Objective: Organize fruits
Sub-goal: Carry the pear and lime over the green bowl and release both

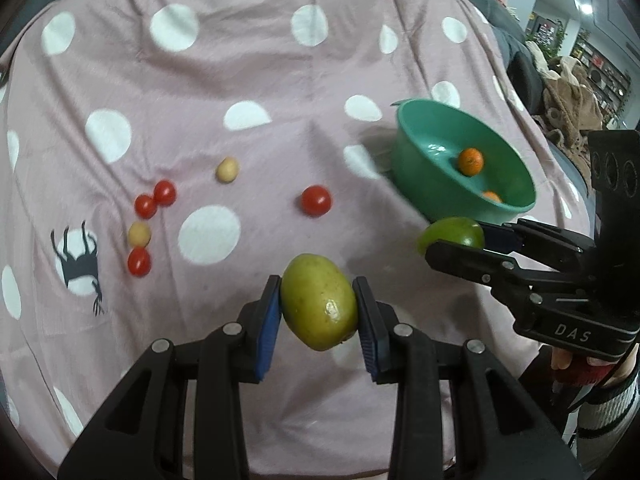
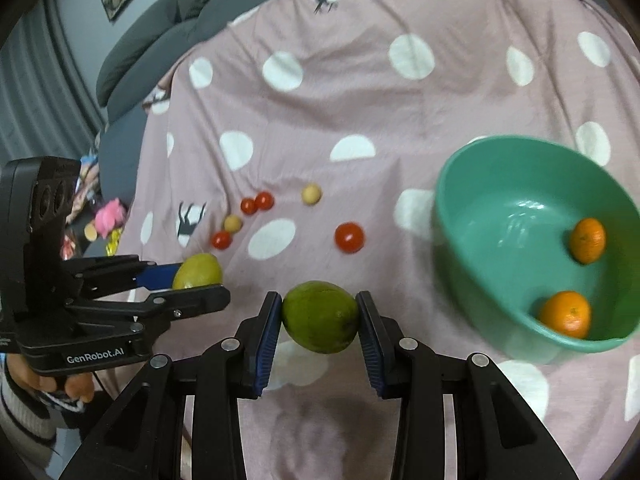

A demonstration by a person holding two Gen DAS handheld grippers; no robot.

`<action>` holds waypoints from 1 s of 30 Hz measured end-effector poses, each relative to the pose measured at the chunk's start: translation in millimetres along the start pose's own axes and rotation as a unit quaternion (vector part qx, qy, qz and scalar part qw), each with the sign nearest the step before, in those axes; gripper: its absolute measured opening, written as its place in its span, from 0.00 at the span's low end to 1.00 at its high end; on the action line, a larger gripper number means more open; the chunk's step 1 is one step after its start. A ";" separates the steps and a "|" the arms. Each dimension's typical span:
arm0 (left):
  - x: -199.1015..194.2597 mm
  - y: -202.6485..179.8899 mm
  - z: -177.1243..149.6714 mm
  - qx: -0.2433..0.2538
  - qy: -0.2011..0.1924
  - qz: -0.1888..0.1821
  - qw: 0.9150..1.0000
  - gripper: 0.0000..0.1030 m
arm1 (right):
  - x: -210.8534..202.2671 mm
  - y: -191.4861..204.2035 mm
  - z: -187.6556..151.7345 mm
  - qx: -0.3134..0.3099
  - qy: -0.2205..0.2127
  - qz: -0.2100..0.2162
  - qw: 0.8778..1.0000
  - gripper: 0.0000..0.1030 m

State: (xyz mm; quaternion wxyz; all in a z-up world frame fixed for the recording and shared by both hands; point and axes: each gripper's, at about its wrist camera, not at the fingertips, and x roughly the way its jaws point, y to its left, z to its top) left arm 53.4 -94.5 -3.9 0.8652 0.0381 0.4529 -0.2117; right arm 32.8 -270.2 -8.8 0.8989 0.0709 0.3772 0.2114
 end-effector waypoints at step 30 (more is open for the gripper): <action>46.8 -128.5 105.7 0.128 -0.028 -0.061 0.989 0.34 | -78.4 -96.6 22.7 0.075 -0.099 -0.092 0.988 0.39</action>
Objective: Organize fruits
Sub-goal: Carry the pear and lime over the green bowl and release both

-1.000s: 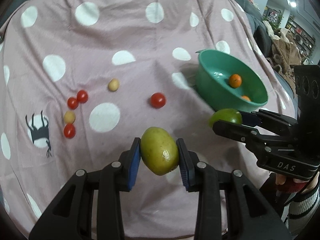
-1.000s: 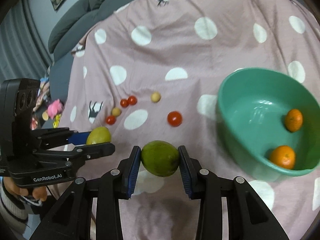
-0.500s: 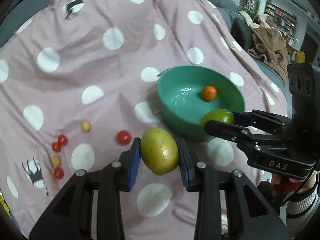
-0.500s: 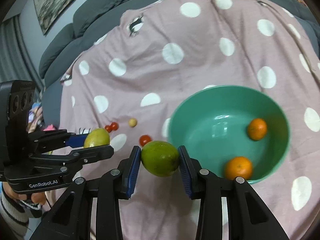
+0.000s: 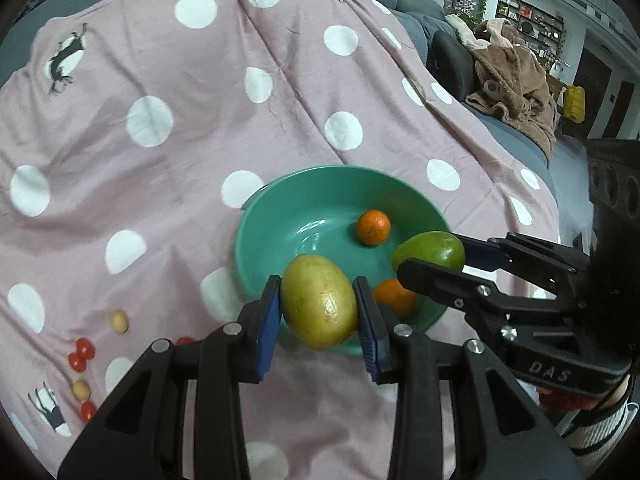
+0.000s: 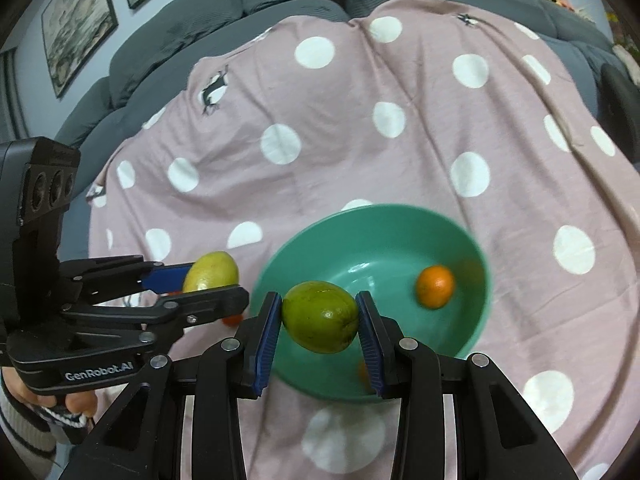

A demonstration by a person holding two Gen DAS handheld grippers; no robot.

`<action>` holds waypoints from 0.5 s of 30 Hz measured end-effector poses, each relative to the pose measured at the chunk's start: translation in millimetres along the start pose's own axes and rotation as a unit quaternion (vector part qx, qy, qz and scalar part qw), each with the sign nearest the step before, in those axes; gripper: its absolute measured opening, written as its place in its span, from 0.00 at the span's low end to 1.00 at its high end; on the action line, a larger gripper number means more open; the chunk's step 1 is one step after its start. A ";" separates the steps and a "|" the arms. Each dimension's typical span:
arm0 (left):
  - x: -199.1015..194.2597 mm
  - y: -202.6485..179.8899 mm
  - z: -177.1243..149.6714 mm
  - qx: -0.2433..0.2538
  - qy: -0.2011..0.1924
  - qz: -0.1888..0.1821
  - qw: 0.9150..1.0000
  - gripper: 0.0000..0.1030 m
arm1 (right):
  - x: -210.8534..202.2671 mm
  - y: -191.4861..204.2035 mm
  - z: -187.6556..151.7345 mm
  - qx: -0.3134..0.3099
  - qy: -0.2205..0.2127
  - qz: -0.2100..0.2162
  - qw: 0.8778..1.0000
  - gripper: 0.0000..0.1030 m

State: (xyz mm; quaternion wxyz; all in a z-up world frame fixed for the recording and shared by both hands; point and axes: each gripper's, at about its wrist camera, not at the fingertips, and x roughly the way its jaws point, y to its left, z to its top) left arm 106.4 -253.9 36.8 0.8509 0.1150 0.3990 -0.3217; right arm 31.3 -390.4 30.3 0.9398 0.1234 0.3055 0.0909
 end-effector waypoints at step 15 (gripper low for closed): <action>46.7 3.2 2.1 -0.013 0.045 0.007 0.999 0.34 | 30.5 -15.9 -0.3 -0.013 0.049 -0.064 0.997 0.39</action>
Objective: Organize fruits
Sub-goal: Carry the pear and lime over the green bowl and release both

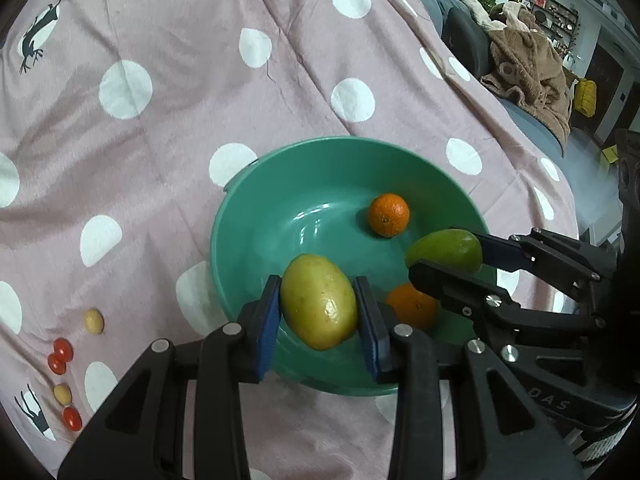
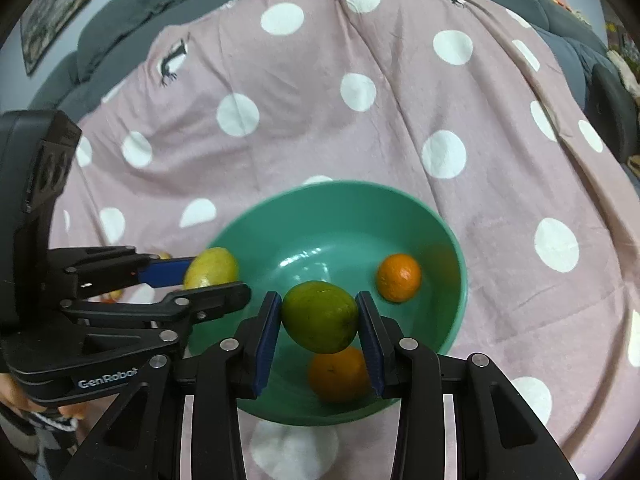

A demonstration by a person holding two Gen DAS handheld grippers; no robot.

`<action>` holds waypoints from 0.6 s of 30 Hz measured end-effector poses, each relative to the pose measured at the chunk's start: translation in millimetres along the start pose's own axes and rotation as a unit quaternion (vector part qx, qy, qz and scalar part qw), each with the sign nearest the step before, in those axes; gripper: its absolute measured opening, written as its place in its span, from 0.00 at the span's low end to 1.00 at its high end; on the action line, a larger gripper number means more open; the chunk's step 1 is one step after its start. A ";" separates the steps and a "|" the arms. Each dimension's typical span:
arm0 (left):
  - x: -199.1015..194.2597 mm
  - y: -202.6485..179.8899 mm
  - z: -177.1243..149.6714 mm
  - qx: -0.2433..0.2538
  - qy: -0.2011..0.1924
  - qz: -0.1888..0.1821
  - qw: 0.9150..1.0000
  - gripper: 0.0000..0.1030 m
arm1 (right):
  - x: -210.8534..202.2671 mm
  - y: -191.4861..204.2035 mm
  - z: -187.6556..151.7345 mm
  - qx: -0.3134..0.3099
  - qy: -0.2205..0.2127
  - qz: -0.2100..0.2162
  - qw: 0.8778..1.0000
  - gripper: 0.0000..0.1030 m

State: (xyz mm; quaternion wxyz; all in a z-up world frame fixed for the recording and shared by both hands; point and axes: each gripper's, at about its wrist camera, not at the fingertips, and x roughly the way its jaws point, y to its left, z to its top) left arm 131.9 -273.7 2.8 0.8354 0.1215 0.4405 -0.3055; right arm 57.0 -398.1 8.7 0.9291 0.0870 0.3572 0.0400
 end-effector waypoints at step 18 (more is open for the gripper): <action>-67.1 38.1 -78.3 -0.108 -0.043 -0.013 0.993 0.87 | -40.1 15.0 -22.5 0.017 -0.020 0.050 0.998 0.42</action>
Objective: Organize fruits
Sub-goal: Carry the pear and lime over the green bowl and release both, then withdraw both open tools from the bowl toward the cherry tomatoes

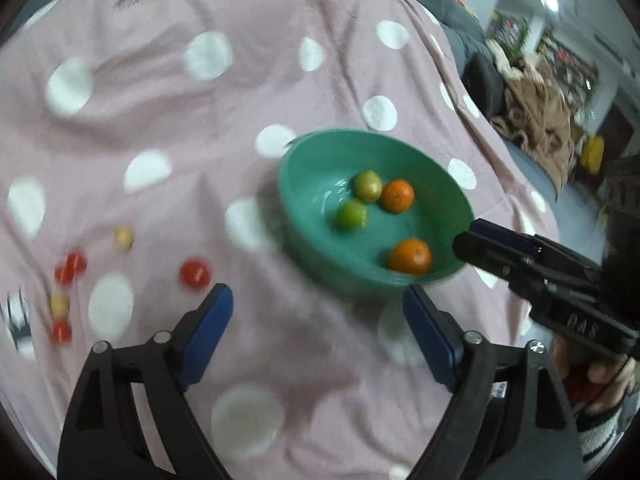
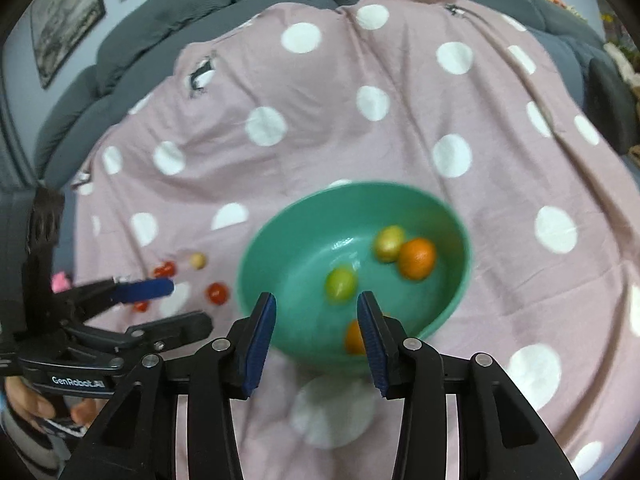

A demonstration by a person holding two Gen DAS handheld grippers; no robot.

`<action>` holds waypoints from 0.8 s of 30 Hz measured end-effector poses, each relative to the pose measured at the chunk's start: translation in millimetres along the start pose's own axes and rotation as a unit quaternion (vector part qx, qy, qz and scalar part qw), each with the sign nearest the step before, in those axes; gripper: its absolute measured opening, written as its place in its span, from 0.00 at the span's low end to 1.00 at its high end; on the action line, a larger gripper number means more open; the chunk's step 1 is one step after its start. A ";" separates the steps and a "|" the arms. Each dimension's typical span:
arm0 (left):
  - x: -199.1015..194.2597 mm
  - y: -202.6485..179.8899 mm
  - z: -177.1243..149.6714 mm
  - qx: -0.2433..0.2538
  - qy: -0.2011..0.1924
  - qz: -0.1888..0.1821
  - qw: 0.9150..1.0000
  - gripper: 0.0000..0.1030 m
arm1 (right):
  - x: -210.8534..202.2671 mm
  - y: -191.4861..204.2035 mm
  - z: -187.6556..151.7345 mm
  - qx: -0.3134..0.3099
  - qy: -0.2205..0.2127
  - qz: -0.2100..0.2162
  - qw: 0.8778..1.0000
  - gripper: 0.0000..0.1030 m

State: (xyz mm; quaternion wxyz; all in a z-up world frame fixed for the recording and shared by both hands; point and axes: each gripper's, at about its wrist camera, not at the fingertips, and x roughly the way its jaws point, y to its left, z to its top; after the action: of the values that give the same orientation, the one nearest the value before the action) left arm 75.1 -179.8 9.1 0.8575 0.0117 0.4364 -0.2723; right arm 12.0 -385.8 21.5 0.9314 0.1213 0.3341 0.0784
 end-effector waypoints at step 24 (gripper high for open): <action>-183.1 139.9 -126.9 -0.283 -0.222 -0.058 0.931 1.00 | 14.1 129.0 -43.0 -0.093 0.068 0.103 0.988 0.42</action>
State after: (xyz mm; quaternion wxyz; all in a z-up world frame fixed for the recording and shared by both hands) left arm -38.6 55.7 38.3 0.8830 -0.3173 0.2935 -0.1829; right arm -13.2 -251.6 16.8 0.9008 0.0626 0.3736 0.2122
